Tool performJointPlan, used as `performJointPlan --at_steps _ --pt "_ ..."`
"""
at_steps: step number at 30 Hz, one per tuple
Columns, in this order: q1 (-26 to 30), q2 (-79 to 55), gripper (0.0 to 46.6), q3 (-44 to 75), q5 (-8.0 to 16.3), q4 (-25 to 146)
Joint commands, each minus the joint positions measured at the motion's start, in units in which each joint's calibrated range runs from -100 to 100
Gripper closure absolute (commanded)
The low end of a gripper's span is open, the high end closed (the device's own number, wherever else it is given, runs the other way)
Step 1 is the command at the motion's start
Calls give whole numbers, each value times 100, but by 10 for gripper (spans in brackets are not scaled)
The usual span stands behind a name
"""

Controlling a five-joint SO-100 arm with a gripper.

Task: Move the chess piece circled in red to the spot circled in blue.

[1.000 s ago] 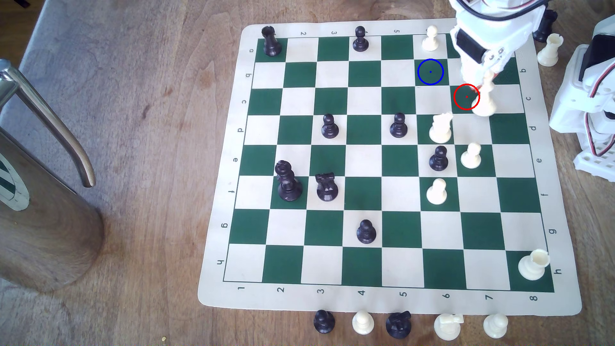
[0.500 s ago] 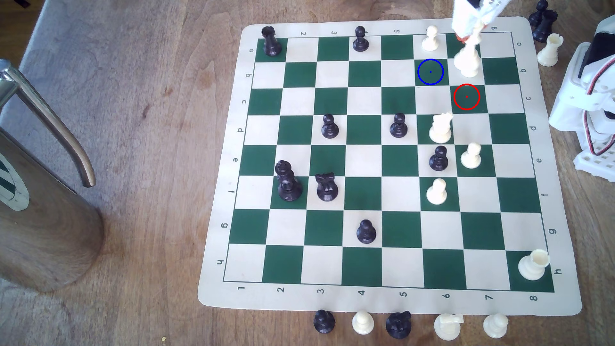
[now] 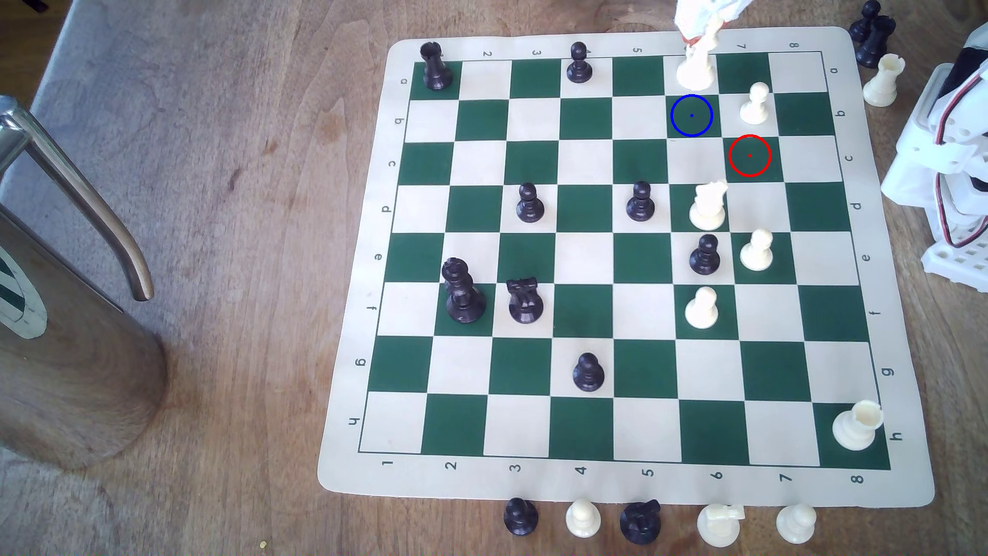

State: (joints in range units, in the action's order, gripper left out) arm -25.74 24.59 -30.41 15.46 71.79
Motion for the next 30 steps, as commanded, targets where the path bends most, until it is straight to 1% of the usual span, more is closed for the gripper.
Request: performJointPlan --at_steps 1,16,30 --pt "43 -82 464 -132 -29 -349" --pt "-66 -609 464 -440 -186 -930" --pt "-113 -727 464 -676 -249 -1135"
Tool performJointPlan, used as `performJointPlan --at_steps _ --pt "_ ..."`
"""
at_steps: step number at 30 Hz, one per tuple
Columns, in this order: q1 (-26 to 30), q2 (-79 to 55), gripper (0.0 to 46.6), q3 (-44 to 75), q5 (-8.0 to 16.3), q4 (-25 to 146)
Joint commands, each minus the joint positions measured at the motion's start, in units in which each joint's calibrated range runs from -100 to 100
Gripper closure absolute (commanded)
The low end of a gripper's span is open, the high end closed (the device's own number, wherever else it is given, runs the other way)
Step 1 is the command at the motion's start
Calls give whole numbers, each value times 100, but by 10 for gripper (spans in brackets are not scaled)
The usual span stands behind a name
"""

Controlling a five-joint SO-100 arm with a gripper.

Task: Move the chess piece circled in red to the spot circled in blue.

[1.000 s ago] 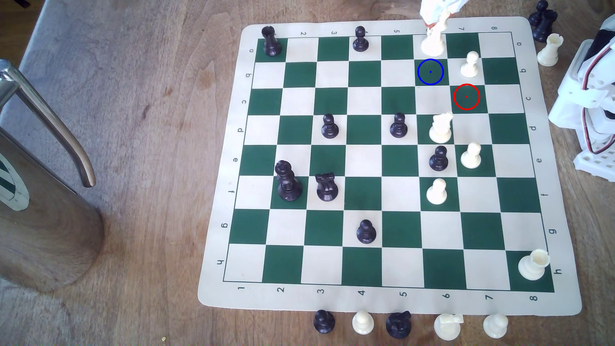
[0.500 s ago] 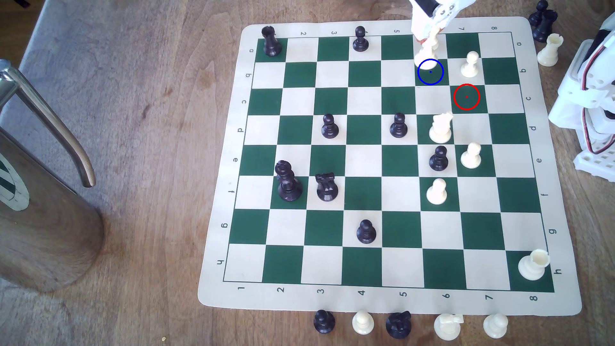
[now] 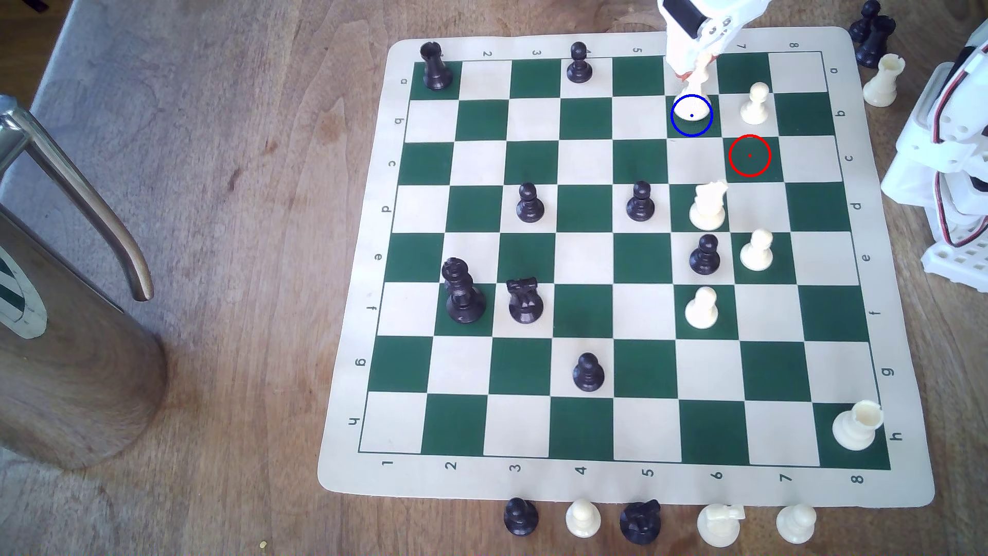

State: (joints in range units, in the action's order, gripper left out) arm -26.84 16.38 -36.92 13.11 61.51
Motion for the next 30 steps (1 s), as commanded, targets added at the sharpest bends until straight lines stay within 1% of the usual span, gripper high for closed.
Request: performJointPlan --at_steps 1,5,8,10,11,13,15,20,30 --pt "5 94 464 -98 -15 -140" --pt "29 94 461 -216 -15 -189" --pt "52 94 439 -270 -15 -197" --pt "60 94 392 -279 0 -197" --pt "60 94 318 -297 -5 -197" --pt "52 170 229 -397 15 -255" --pt "5 196 216 -433 15 -336" --pt "-2 213 202 -442 20 -328" --pt "13 255 202 -406 5 -222"
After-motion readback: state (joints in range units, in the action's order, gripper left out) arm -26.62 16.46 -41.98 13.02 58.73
